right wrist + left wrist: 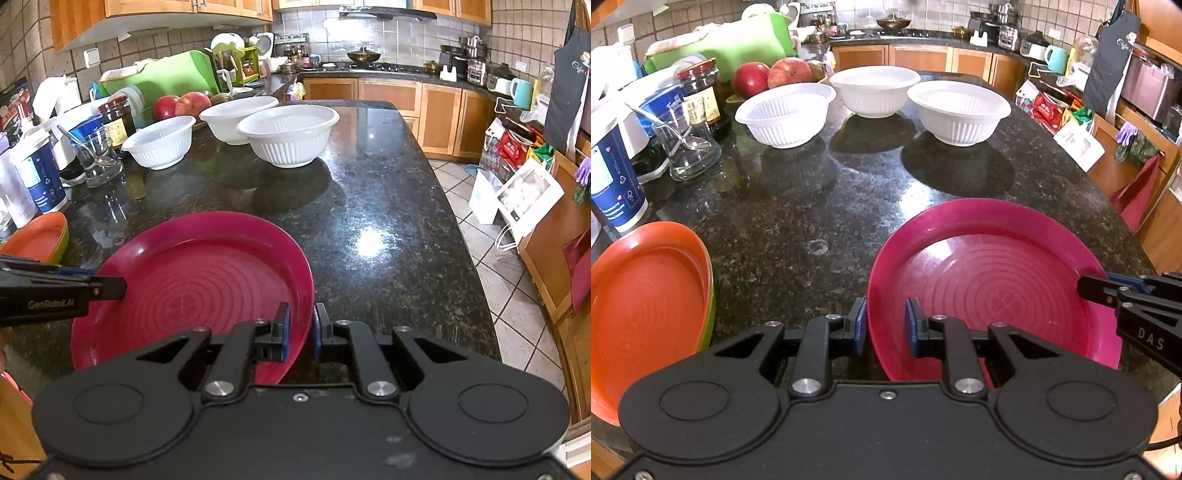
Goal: Organize plates and bowls
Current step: 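Lift the magenta plate with the left tool toward the orange plate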
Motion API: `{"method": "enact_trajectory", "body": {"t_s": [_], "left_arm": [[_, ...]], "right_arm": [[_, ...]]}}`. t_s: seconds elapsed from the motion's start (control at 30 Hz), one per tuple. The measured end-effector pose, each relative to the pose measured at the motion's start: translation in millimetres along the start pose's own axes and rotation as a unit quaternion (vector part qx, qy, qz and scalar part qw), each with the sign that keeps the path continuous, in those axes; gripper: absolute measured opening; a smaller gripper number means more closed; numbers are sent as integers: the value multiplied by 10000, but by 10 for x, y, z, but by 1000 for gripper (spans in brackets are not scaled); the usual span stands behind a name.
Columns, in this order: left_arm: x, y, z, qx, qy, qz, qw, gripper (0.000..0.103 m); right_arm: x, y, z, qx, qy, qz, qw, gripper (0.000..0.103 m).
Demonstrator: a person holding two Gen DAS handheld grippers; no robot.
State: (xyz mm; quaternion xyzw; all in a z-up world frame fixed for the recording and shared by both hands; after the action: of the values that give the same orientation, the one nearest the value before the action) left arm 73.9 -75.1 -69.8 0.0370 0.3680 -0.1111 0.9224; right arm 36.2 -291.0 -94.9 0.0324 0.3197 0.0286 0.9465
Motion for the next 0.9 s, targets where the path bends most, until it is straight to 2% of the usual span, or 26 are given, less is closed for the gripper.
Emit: {"method": "enact_trajectory", "body": {"t_s": [0.07, 0.1, 0.23, 0.57, 0.9], "left_arm": [[-1, 20, 0, -68, -9, 76, 9999, 13], [0, 28, 4, -94, -5, 136, 9999, 11], [3, 59, 22, -268, 47, 75, 9996, 11], [-9, 12, 32, -261, 67, 164, 9995, 11], [-102, 13, 109, -184, -137, 232, 9995, 11]], "right_arm": [[7, -7, 1, -15, -11, 16, 10000, 14], [9, -9, 0, -17, -14, 25, 10000, 14], [11, -25, 0, -4, -17, 79, 10000, 14], [31, -40, 15, 45, -53, 83, 9999, 15], [9, 11, 106, 43, -237, 62, 9997, 15]]}}
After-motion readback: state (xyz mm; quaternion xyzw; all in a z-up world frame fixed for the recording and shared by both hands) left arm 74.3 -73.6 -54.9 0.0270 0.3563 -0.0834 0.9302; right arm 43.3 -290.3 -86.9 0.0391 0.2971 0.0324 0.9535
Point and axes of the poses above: each gripper's, at about its wrist camera, not at the fingertips, and x roughly the way its jaws point, y to its left, z to its top, the point moved 2 cm from there along x, roughly the way its jaws point, and after that the axes turned 7 degrees about -y, right-handed, at the moved point
